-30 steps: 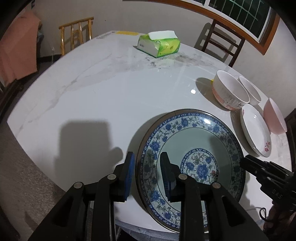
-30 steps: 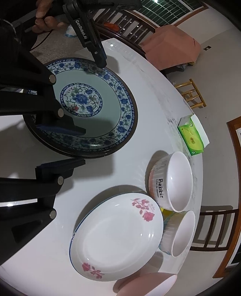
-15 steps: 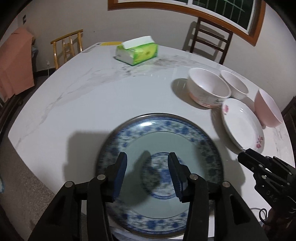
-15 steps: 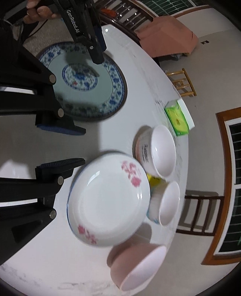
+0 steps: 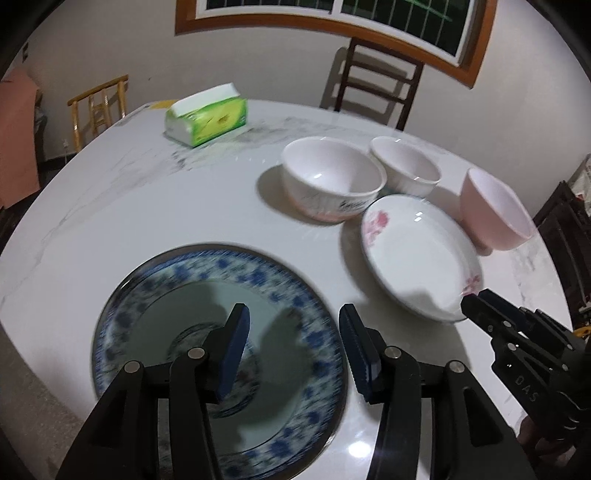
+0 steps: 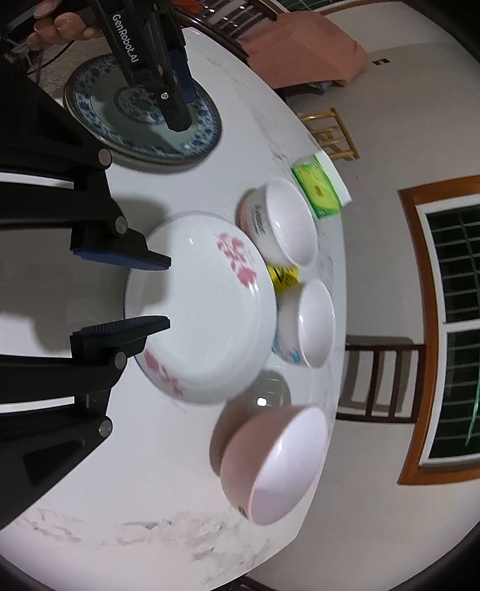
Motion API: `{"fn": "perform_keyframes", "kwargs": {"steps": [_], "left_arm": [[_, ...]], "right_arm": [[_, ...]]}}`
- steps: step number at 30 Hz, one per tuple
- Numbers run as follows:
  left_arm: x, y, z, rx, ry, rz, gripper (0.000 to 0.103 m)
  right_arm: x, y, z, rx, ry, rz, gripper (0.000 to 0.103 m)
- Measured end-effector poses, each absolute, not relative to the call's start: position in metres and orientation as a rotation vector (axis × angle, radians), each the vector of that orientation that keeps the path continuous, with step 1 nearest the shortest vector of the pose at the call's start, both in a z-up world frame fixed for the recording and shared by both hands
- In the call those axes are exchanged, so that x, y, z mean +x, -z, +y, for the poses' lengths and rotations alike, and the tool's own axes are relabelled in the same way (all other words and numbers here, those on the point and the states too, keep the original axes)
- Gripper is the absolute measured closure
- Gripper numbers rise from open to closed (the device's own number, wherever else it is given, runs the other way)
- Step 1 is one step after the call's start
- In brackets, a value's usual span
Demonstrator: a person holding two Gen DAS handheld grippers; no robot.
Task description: Organize plates and bowls
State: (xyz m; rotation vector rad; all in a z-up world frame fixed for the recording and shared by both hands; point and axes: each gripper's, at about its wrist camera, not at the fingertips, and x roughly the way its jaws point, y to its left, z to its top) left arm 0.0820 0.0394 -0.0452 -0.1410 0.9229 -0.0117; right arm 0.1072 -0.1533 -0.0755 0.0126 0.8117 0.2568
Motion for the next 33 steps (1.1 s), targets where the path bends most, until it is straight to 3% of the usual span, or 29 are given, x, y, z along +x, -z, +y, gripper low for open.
{"fn": "perform_keyframes", "kwargs": {"steps": [23,33], "left_arm": [[0.155,0.077,-0.009,-0.23,0.159,1.048,0.055],[0.176,0.09,-0.015,-0.259,0.187,1.101,0.068]], "right_arm": [[0.182,0.109,-0.23,0.165,-0.277,0.898,0.077],[0.206,0.124,-0.234,0.244,-0.356,0.935,0.077]]}}
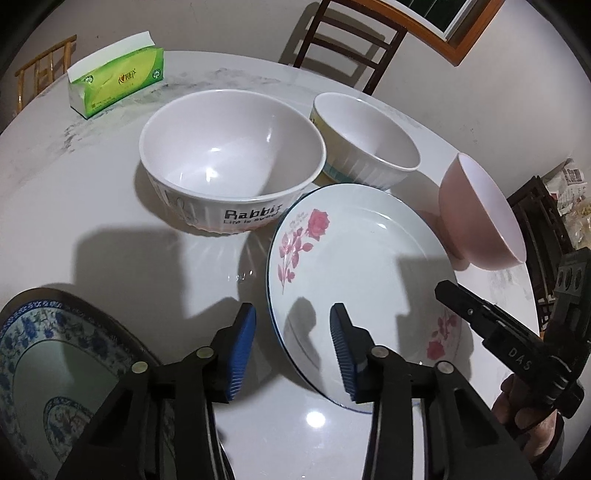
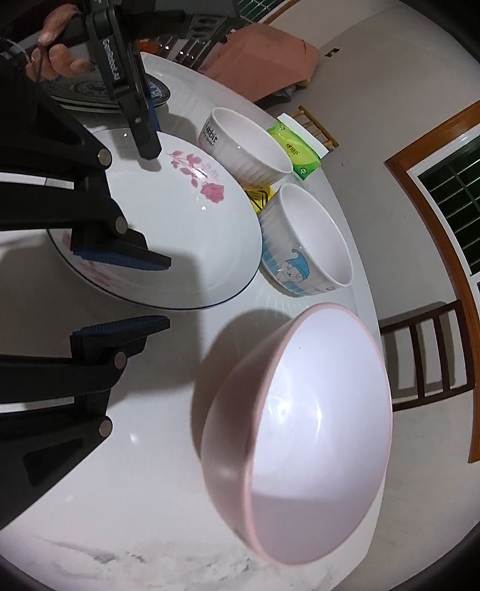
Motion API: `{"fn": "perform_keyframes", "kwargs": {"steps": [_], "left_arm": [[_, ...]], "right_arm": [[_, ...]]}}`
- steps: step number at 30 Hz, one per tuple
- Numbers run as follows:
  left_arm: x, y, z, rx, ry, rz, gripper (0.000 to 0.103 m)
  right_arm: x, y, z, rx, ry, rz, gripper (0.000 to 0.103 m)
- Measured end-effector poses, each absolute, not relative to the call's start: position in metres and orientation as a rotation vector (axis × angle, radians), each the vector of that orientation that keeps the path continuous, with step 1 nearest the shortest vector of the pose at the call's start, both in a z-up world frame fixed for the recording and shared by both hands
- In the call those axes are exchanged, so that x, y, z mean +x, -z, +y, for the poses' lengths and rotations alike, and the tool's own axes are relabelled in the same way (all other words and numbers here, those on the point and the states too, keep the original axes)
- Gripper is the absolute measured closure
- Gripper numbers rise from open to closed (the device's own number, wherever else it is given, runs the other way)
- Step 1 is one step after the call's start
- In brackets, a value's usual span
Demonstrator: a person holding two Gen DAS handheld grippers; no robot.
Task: Organize plates and bowls
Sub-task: 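Grasp the rim of the white pink-flower plate with both grippers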
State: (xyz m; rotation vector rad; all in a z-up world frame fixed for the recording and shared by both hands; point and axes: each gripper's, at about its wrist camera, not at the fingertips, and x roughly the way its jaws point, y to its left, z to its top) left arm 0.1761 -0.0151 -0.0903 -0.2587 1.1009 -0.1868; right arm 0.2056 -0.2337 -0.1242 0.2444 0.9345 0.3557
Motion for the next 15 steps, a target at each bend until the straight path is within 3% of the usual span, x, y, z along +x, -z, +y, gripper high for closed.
{"fn": "perform_keyframes", "kwargs": {"steps": [8,15], "left_arm": [[0.189,0.098,-0.014,-0.293,0.187,1.12,0.08],[0.194,0.099,-0.012,-0.278,0.186,1.116,0.089]], "right_arm": [[0.214,0.127,-0.237,0.242,-0.376,0.94,0.078],[0.212,0.131,-0.237,0.218,-0.367,0.955,0.09]]}}
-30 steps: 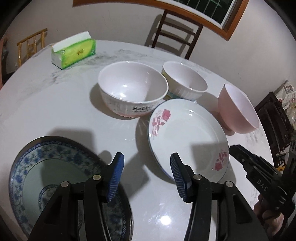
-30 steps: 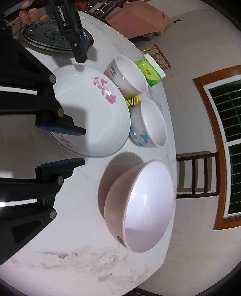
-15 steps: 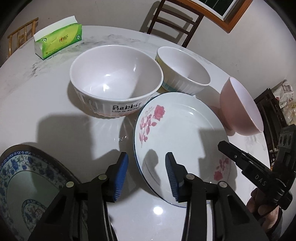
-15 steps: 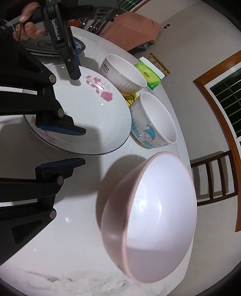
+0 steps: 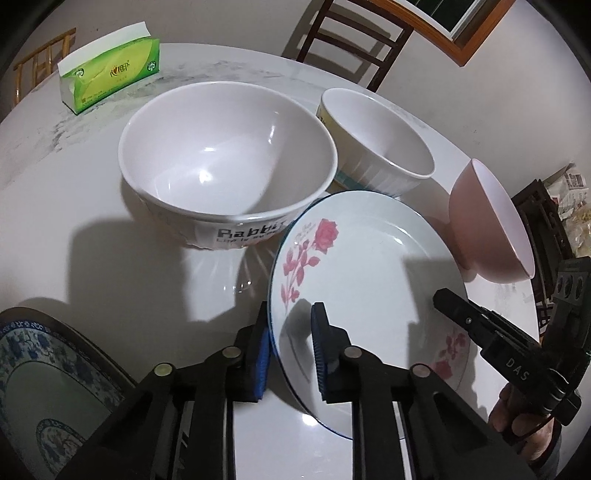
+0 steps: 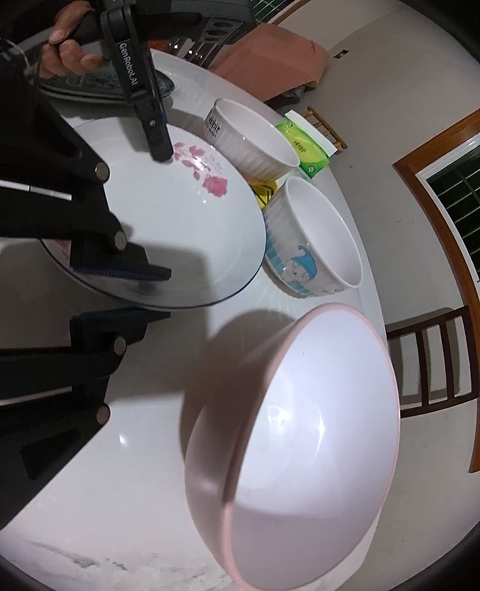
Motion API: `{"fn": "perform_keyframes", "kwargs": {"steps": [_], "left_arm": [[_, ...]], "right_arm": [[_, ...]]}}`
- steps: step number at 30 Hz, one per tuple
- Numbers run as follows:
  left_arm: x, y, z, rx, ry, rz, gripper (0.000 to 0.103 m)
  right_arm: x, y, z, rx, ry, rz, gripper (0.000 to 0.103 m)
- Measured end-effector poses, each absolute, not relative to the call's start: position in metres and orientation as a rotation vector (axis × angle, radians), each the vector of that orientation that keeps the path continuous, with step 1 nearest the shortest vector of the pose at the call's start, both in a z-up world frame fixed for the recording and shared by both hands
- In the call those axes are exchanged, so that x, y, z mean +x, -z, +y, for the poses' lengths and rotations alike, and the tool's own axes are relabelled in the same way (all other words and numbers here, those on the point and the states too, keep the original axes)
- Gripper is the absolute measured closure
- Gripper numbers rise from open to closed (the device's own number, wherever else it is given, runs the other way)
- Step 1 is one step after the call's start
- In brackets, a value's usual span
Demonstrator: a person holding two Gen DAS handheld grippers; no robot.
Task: Organize plates and bowls
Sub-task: 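Grasp the rim of the white pink-flower plate with both grippers, then lift the pink-flower plate with both grippers and lower it onto the blue-and-white plates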
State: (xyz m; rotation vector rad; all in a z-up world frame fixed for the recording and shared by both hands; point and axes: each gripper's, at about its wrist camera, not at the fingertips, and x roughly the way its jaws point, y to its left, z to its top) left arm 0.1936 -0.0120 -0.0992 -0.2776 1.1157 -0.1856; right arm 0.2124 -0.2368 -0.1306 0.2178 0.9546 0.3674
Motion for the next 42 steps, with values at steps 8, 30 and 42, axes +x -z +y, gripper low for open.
{"fn": "perform_keyframes", "kwargs": {"steps": [8,30,42], "left_arm": [[0.186,0.098,-0.012,-0.259,0.199,1.121,0.09],[0.136,0.066,0.01,-0.278,0.192,1.062,0.091],[0.097,0.046,0.058,-0.316,0.134,1.014,0.091]], "right_arm": [[0.201,0.13,-0.24,0.24,-0.342,0.974,0.091],[0.15,0.092,-0.211,0.226,-0.36,0.913,0.091],[0.129,0.077,-0.161,0.202,-0.434,0.89,0.091]]}}
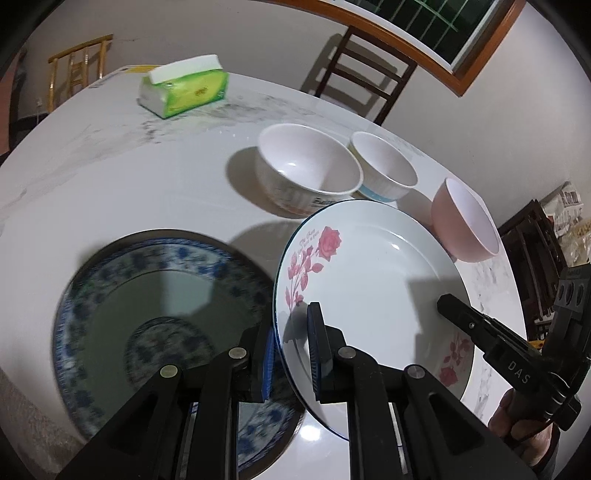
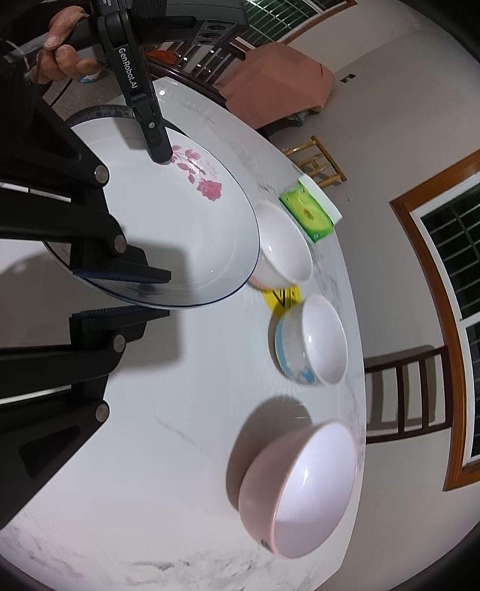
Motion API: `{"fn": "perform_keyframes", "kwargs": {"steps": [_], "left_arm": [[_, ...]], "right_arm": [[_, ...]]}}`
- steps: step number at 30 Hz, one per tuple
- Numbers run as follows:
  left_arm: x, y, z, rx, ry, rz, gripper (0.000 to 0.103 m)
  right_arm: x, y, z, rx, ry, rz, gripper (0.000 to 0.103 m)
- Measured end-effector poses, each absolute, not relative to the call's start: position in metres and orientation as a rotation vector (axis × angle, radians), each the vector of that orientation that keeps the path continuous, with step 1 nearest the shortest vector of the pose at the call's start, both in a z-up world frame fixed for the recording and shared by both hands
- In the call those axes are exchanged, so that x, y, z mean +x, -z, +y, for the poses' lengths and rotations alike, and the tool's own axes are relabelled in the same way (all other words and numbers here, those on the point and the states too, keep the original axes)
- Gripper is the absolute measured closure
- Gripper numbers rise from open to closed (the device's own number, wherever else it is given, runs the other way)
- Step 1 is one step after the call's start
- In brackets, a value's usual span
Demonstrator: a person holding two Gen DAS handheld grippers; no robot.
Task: Organize plates and bowls
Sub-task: 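Lift the pink-flower plate with both grippers and lower it onto the blue-and-white plates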
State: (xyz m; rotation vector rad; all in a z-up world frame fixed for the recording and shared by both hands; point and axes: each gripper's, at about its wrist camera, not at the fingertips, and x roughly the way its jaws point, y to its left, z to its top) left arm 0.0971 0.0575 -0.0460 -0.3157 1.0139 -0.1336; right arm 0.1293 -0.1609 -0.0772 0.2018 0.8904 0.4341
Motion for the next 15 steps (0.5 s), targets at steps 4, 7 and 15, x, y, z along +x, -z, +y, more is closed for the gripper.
{"fn": "perform_keyframes", "kwargs": {"steps": [4,7,15], "left_arm": [[0.085,0.04,0.077,-0.331,0.107,0.997,0.092],[0.078,0.038,0.09,-0.338,0.086,0.989,0.092],[0.057,0.037,0.127,-0.368,0.022,0.975,0.092]], "right_arm": [[0.126,0.075,-0.143,0.195,-0.459,0.889,0.091],[0.123,0.074,-0.128,0.185,-0.479,0.89,0.091],[0.118,0.078,-0.091,0.161,-0.541,0.915,0.091]]}}
